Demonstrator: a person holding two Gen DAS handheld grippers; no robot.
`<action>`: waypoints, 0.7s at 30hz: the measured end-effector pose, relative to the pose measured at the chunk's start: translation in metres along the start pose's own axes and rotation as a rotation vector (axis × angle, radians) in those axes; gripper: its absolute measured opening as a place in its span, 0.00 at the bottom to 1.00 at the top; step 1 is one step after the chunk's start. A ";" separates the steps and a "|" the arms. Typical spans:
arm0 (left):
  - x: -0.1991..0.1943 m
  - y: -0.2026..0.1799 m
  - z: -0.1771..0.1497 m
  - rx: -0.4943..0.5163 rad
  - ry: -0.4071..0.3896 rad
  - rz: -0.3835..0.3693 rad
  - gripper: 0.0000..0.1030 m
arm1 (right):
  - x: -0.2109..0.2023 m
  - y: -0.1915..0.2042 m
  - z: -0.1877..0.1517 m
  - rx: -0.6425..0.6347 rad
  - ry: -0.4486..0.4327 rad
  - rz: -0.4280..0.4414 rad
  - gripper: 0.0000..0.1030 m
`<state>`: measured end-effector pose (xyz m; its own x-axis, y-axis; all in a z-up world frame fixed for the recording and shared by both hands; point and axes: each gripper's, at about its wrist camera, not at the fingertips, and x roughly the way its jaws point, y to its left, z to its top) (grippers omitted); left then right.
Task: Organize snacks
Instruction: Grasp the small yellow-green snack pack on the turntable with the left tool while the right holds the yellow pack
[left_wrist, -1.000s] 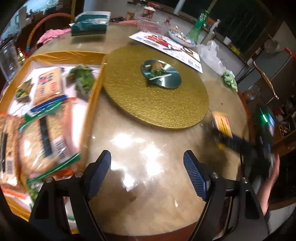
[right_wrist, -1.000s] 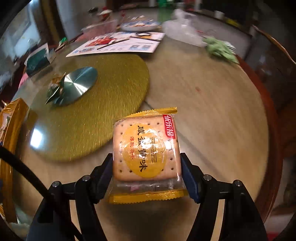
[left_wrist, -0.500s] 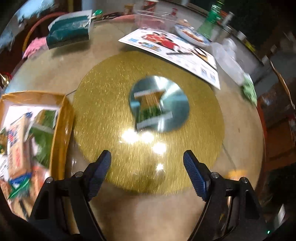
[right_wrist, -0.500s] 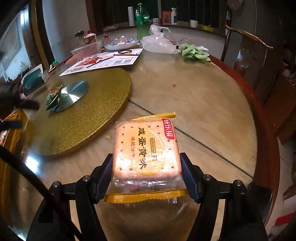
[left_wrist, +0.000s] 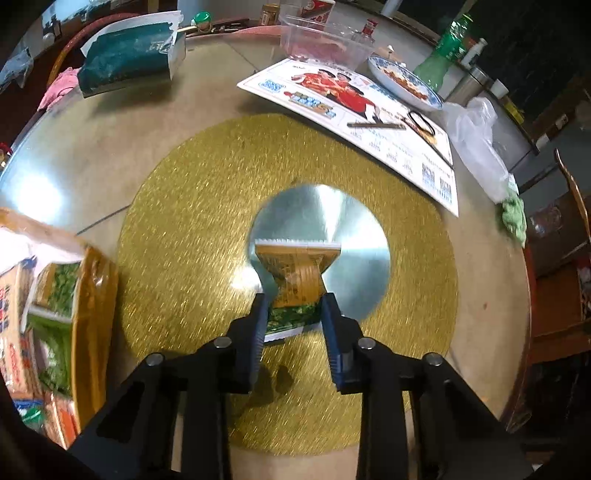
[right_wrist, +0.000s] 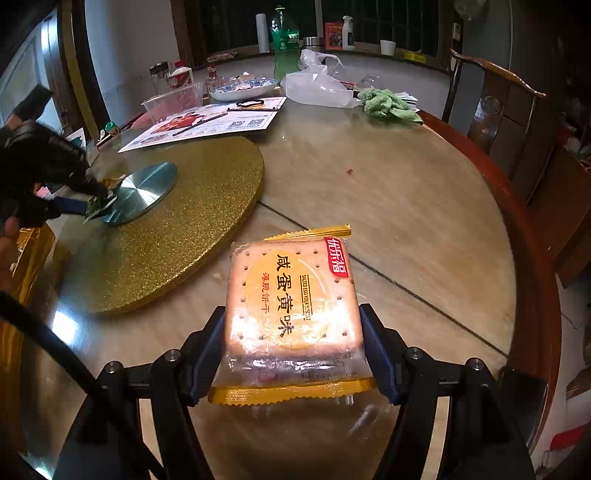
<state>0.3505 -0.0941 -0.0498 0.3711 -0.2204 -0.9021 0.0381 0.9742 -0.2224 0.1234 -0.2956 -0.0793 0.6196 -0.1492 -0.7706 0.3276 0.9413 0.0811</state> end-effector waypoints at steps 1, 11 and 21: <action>-0.003 0.001 -0.008 0.017 0.003 0.000 0.28 | 0.000 0.000 0.000 0.000 0.000 0.000 0.67; -0.046 0.037 -0.100 0.022 0.074 -0.155 0.25 | 0.000 0.000 0.000 0.001 -0.001 0.001 0.67; -0.077 0.048 -0.128 0.028 -0.001 -0.168 0.55 | 0.001 0.000 0.000 -0.007 0.002 -0.005 0.68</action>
<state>0.2051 -0.0366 -0.0380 0.3581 -0.3799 -0.8529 0.1249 0.9248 -0.3594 0.1239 -0.2952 -0.0799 0.6164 -0.1532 -0.7724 0.3256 0.9427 0.0728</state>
